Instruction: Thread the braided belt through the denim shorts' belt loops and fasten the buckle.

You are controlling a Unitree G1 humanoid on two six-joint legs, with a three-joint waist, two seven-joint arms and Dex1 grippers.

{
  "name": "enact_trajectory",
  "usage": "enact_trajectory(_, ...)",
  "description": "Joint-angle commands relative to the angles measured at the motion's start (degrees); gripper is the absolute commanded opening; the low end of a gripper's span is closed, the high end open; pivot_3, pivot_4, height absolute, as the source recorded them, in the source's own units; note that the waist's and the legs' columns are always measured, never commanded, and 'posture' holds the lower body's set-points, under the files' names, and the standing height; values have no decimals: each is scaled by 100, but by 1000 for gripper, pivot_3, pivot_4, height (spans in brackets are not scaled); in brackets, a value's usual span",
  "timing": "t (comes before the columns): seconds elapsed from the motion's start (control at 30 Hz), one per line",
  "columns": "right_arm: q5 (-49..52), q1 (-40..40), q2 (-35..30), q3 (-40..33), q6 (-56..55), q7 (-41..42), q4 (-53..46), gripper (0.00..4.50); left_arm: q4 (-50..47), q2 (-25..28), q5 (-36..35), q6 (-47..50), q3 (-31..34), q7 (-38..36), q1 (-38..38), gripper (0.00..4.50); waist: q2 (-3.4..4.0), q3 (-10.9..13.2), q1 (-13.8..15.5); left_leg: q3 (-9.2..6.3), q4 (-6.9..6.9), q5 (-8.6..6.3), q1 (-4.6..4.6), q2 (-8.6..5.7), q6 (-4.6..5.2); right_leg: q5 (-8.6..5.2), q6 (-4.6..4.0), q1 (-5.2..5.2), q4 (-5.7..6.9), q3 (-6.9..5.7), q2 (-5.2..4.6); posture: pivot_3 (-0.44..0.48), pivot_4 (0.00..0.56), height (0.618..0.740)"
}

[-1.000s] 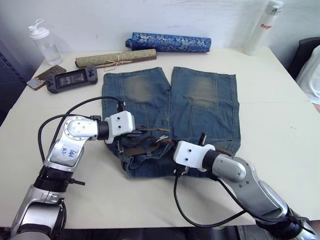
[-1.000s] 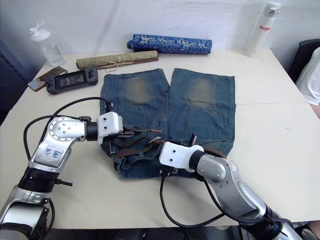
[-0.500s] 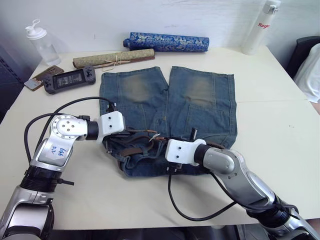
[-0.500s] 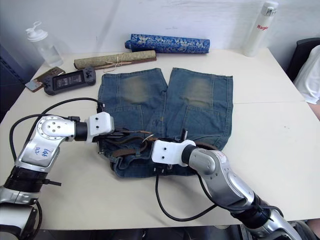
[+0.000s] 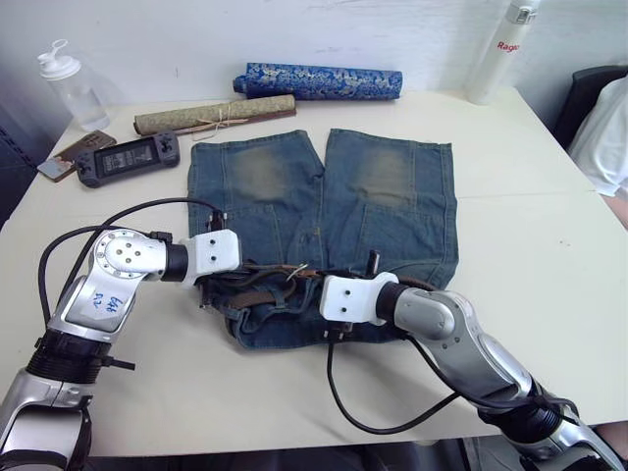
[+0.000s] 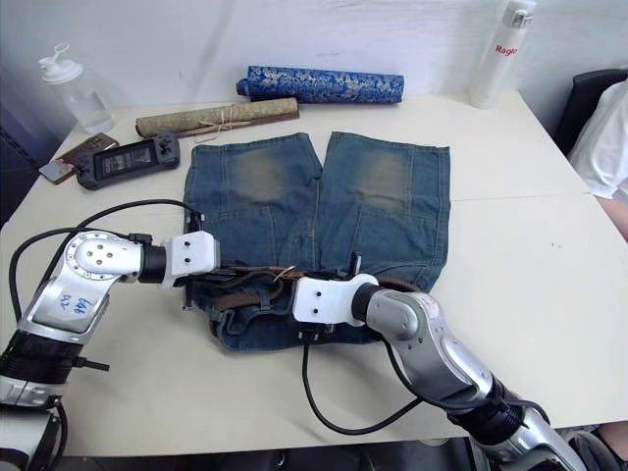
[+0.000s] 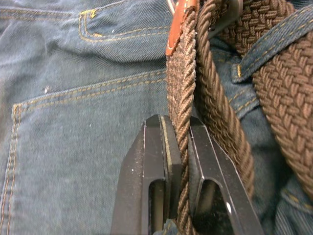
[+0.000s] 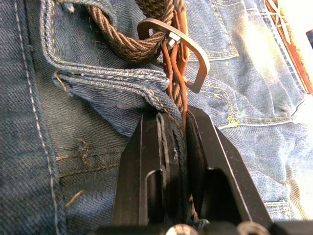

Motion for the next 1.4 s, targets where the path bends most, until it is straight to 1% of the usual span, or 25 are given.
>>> enact_trajectory(0.03, -50, -75, 80, 36, -142, 105, -40, 5, 116, -20, 114, -296, -93, -88, -198, 0, -1, 0, 0, 0, 0, 0, -1, 0, -1, 0, 0, -1, 1, 0, 0, 0, 150, 637)
enact_trajectory(0.17, -88, -69, 124, 39, -151, 144, -49, 5, 273, -79, 111, -526, -187, -203, -318, 0, -1, -2, -4, 2, 8, 1, -9, 0, -2, 0, 0, -12, 5, 2, 0, 0, 150, 637)
enact_trajectory(0.23, -109, -69, 145, 39, -157, 162, -50, 5, 348, -141, 108, -599, -217, -224, -383, 0, -2, -2, -5, -3, 42, 3, -49, 0, -6, 0, 0, -47, 25, 1, 2, 0, 150, 637)
enact_trajectory(0.27, -119, -71, 158, 34, -164, 171, -41, 5, 396, -179, 128, -643, -248, -244, -428, 0, -2, -2, -4, -3, 50, 3, -50, 0, -6, 0, 0, -46, 28, 0, 2, 0, 150, 637)
enact_trajectory(0.5, -173, -64, 222, 18, -203, 203, -11, 5, 629, -719, 270, -710, -550, -196, -865, 0, -5, -3, -5, -3, 70, 1, -57, -4, -2, 0, 0, -45, 39, 1, 1, 0, 150, 637)
enact_trajectory(0.67, -190, -48, 238, -3, -210, 230, 13, 5, 581, -1054, 221, -529, -674, -227, -892, 0, -5, -4, -15, -3, 72, 1, -57, -4, -2, -1, 1, -46, 42, 1, 1, 0, 150, 637)
enact_trajectory(0.77, -169, 8, 269, -58, -60, 259, -29, 5, 509, -1244, 85, -323, -662, -235, -819, 0, -7, -5, 5, -4, 73, 1, -57, -5, -2, -1, 1, -45, 44, 1, 0, 0, 150, 637)
enact_trajectory(0.87, -20, 114, 362, -229, 279, 320, -163, 5, 444, -1411, 133, -207, -703, -162, -776, 0, -8, -6, 7, -5, 76, 1, -57, -8, -2, -1, 1, -44, 44, 2, -1, 0, 150, 637)
enact_trajectory(0.93, 41, 213, 382, -366, 510, 350, -307, 1011, 430, -1499, 191, -208, -749, -102, -752, 0, -9, -6, 18, -5, 77, 1, -57, -8, -2, -1, 1, -43, 45, 2, -1, 0, 150, 637)
enact_trajectory(0.97, 76, 271, 353, -416, 662, 409, -402, 1174, 425, -1542, 209, -199, -760, -74, -743, 0, -10, -7, 28, -7, 78, 1, -57, -8, -2, -1, 1, -43, 47, 1, -1, 0, 150, 637)
enact_trajectory(1.0, 99, 305, 329, -442, 769, 451, -467, 1698, 421, -1571, 221, -190, -763, -59, -736, 0, -11, -7, 30, -8, 80, 1, -57, -10, -3, -1, 1, -42, 47, 1, -3, 0, 150, 637)
enact_trajectory(1.03, 109, 322, 314, -451, 839, 484, -508, 1698, 418, -1588, 228, -182, -759, -53, -732, 0, -11, -8, 28, -8, 81, 1, -57, -10, -3, -1, 1, -41, 46, 1, -3, 0, 150, 637)
enact_trajectory(1.07, 142, 412, 239, -562, 1001, 546, -696, 2115, 441, -1619, 258, -210, -780, -39, -720, 0, -11, -7, 24, -8, 81, 1, -57, -10, -3, -1, 1, -41, 46, 2, -3, 0, 150, 637)
enact_trajectory(1.13, 348, 625, 158, -876, 1495, 701, -1154, 2759, 504, -1672, 306, -269, -817, -17, -714, 0, -11, -8, 24, -8, 80, 1, -57, -10, -3, -1, 1, -41, 46, 1, -3, 0, 150, 637)
enact_trajectory(1.3, 843, 893, -252, -1547, 2374, 1040, -2034, 2759, 536, -1801, 324, -284, -882, 33, -722, 0, -11, -7, 50, -9, 81, 1, -60, -12, -1, 0, 3, -38, 38, 0, -6, 0, 150, 637)
enact_trajectory(1.37, 1187, 891, -305, -1944, 2856, 1197, -2358, 2759, 529, -1840, 319, -274, -911, 49, -725, 0, -11, -7, 63, -9, 81, 0, -59, -12, -1, 0, 3, -36, 37, -1, -6, 0, 150, 637)
enact_trajectory(1.4, 1493, 789, -249, -2309, 3260, 1392, -2563, 2759, 539, -1867, 322, -274, -929, 59, -733, 0, -11, -7, 98, -9, 81, 0, -59, -12, -1, 0, 3, -36, 37, -1, -6, 0, 150, 637)
